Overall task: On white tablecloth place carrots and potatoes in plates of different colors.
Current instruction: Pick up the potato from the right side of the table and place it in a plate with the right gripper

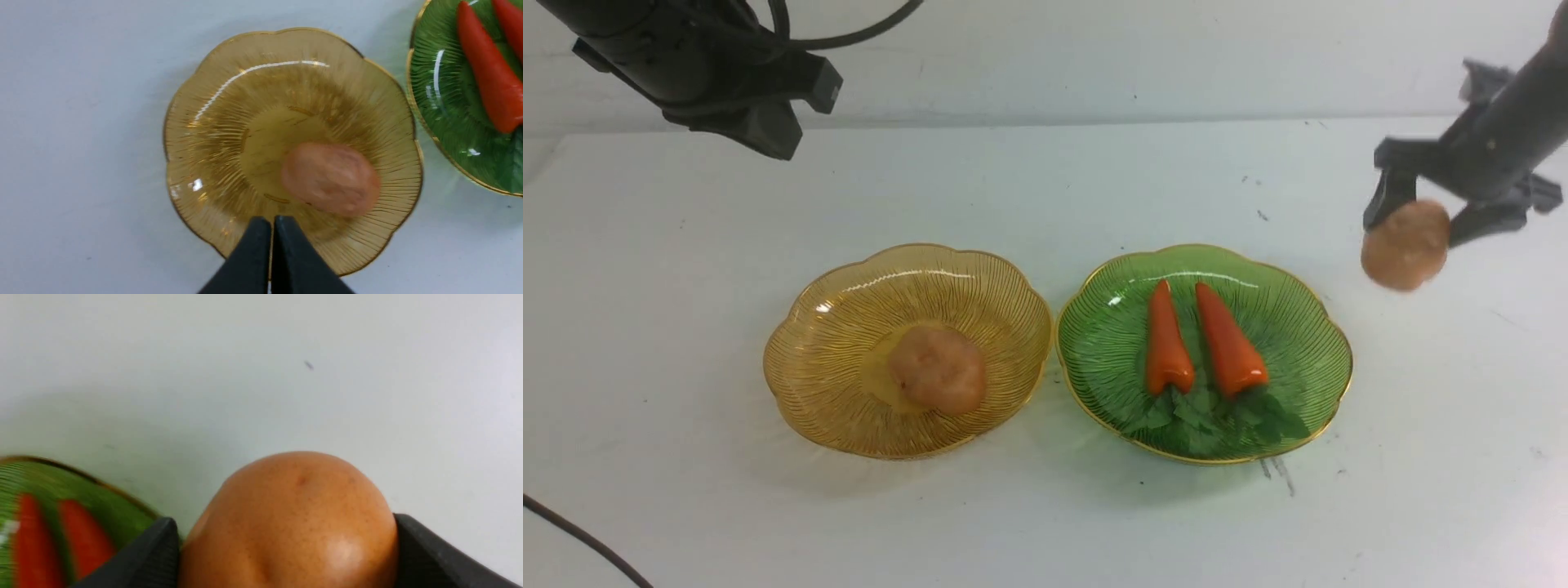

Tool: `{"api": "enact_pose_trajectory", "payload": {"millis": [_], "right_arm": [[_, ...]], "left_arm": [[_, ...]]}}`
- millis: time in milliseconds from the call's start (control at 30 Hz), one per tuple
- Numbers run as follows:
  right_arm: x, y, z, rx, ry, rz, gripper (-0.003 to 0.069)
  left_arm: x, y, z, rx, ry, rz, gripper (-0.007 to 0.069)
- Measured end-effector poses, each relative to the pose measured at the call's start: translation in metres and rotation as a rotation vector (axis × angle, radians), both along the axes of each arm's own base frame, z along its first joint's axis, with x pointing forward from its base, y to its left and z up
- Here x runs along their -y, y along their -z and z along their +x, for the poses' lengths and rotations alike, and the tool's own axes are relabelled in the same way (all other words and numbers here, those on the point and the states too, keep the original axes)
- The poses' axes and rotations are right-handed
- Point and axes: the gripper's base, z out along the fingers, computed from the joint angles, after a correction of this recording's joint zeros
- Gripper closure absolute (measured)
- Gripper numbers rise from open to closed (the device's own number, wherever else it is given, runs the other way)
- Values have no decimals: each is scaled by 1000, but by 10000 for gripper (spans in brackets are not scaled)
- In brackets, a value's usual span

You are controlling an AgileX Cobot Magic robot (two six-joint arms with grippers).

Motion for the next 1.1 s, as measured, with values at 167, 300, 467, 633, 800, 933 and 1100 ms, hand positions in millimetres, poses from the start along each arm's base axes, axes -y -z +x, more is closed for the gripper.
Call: {"api": "enact_pose_trajectory", "payload": {"millis": [167,300,467,633,800,933,1100], "right_arm": [[-55,-98,-9,275,-133,185,73],[-132,-109,-23,307,-343,281,73],[-234,-74,-44,247,-549,282,73],[-291,-28,-52,237,-628,241,73],[-311,1,-52,232,-651,208,73],[-313,11,-48,249,-640,189,73],[-313,14,-45,259,-629,185,4]], "left_arm": [[-13,-5,-2,27,-88,75,628],[-20,-6,-2,27,-129,71,628],[-21,-6,-2,27,-134,69,628],[-20,-6,-2,25,-135,62,628],[-20,-6,-2,26,-136,60,628],[-20,-8,-4,30,-136,55,628],[-20,-9,-4,32,-136,54,628]]}}
